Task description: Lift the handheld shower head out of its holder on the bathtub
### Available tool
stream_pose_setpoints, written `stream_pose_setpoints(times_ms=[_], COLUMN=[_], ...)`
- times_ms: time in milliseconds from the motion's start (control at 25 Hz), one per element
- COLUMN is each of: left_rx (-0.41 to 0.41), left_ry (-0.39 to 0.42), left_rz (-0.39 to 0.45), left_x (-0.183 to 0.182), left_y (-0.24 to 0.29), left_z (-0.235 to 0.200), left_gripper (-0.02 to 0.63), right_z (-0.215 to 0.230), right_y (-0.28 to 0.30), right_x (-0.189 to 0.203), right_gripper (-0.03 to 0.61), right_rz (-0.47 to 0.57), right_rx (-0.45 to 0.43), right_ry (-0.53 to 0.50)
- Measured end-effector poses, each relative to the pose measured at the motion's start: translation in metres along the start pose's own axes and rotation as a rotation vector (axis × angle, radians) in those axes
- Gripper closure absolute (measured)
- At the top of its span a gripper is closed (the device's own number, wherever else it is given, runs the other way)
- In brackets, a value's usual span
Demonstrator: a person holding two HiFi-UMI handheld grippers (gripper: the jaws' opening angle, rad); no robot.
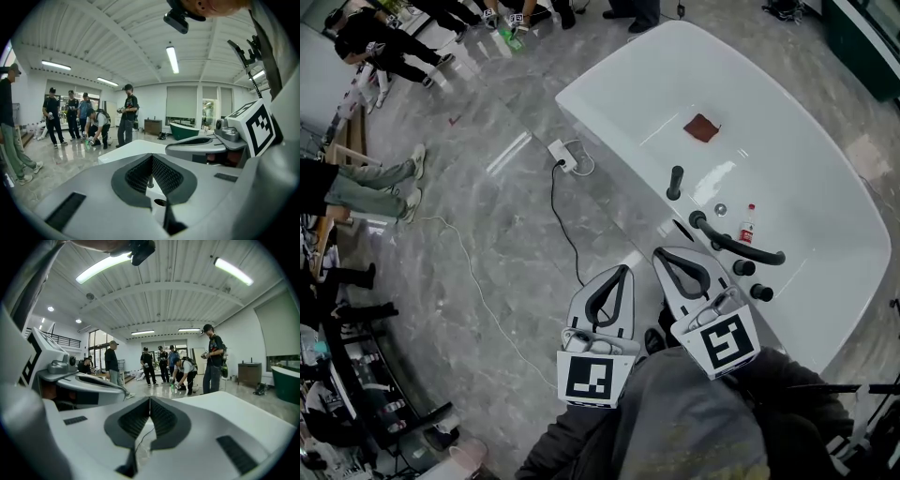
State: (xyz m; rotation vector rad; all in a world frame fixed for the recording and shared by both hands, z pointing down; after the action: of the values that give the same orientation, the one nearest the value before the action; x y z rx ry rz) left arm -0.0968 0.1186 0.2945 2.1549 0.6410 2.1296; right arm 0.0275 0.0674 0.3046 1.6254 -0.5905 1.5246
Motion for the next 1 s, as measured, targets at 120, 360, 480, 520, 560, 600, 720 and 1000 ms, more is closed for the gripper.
stream_pose_setpoints(times_ms=[120,360,480,520,560,600,720,1000], left_rx=[-0.015,-0.027,-0.027,-0.025,-0.023,-0.021,-0.012,0.080], left_ry=[0.000,0.014,0.025,0.026,0.026,0.025,0.024,0.039], left_rz=[-0.005,0.003,-0.003,-0.006,-0.007,-0.005,-0.001,0.002], left_x=[-0.005,-0.010,-0.005,-0.007,-0.012,-0.017,-0.026,-0.029], left_y=[0.025,0.075,0.095,0.097,0.097,0.097,0.100,0.140], left_z=[-0.010,-0.019,-0.020,-0.021,-0.022,-0.024,-0.032,-0.060], left_gripper=[0.612,0.612,0.612,0.612,0.612,0.612,0.612,0.612], right_z=[0.019,0.060,0.077,0.078,0.078,0.078,0.081,0.097], right_y=[0.017,0.044,0.053,0.055,0.055,0.056,0.063,0.099], right_x=[0.000,0.005,0.013,0.011,0.007,0.003,-0.006,-0.007], right_gripper=[0.574,0.574,0.574,0.574,0.574,0.574,0.574,0.574], right_rz=[-0.008,0.018,0.030,0.032,0.032,0.031,0.027,0.017], right_rx=[-0.021,-0.029,-0.029,-0.027,-0.024,-0.021,-0.006,0.064], right_ry=[0.000,0.003,0.013,0.015,0.016,0.017,0.016,0.011])
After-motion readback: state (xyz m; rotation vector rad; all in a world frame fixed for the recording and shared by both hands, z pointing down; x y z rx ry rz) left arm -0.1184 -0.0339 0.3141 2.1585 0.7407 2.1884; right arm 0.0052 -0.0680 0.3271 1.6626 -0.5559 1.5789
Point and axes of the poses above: the fingertips, and each gripper's own axes: y forward along the fingers, z to its right, x out of its underside, the point moved 8 cm from there along -y, backward along the fingers, and after that the axes turned 1 degree about -x, right-handed, at the moved point
